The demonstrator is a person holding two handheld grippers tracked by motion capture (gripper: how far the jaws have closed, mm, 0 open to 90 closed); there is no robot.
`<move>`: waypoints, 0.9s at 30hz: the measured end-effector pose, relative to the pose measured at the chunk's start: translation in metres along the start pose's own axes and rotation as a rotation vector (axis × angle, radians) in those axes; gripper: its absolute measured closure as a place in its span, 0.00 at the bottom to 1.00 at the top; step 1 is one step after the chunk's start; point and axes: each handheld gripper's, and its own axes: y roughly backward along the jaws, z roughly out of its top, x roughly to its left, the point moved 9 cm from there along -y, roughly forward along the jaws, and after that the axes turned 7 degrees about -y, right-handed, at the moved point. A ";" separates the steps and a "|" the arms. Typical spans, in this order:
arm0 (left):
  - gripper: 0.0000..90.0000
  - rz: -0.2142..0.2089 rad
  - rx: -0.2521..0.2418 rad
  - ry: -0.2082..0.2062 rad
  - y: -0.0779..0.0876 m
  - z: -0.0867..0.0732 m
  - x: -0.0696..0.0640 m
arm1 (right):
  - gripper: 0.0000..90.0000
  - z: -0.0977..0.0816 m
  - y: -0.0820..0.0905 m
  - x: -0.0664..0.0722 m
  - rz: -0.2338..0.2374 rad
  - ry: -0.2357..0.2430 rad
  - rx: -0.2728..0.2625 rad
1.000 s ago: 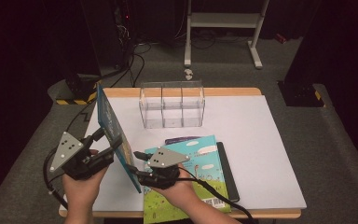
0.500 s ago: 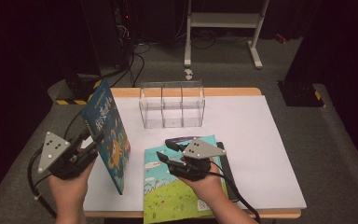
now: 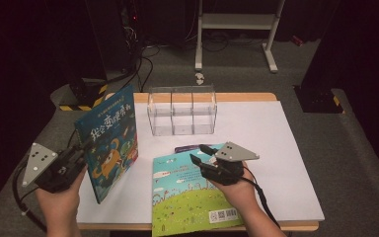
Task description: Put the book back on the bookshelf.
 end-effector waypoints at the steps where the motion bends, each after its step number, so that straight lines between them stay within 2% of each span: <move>1: 0.90 0.000 0.000 0.000 0.000 0.000 0.000 | 0.59 -0.002 0.004 -0.006 -0.015 -0.004 0.001; 3: 0.90 0.004 0.004 0.000 0.002 0.000 0.003 | 0.59 -0.006 0.013 -0.019 -0.045 -0.010 -0.005; 4: 0.90 -0.001 0.006 0.009 0.002 0.000 0.004 | 0.59 -0.006 0.013 -0.019 -0.045 -0.010 -0.005; 5: 0.90 -0.005 0.006 0.015 0.003 0.000 0.005 | 0.59 -0.012 0.022 -0.034 -0.088 -0.016 -0.008; 10: 0.90 -0.023 0.014 0.030 0.010 -0.002 0.009 | 0.59 -0.038 0.038 -0.069 -0.199 -0.011 0.016; 14: 0.90 -0.025 0.008 0.030 0.013 -0.003 0.010 | 0.59 -0.058 0.044 -0.089 -0.249 -0.039 0.024; 16: 0.90 -0.033 0.009 0.014 0.018 -0.006 0.011 | 0.59 -0.064 0.047 -0.095 -0.255 -0.063 0.014; 19: 0.89 -0.039 0.011 0.011 0.022 -0.007 0.012 | 0.59 -0.071 0.047 -0.099 -0.262 -0.071 0.029; 20: 0.89 -0.042 0.012 0.015 0.026 -0.009 0.013 | 0.59 -0.074 0.048 -0.102 -0.265 -0.092 0.029; 27: 0.88 -0.022 0.016 0.011 0.036 -0.014 0.022 | 0.59 -0.069 0.047 -0.101 -0.256 -0.108 0.010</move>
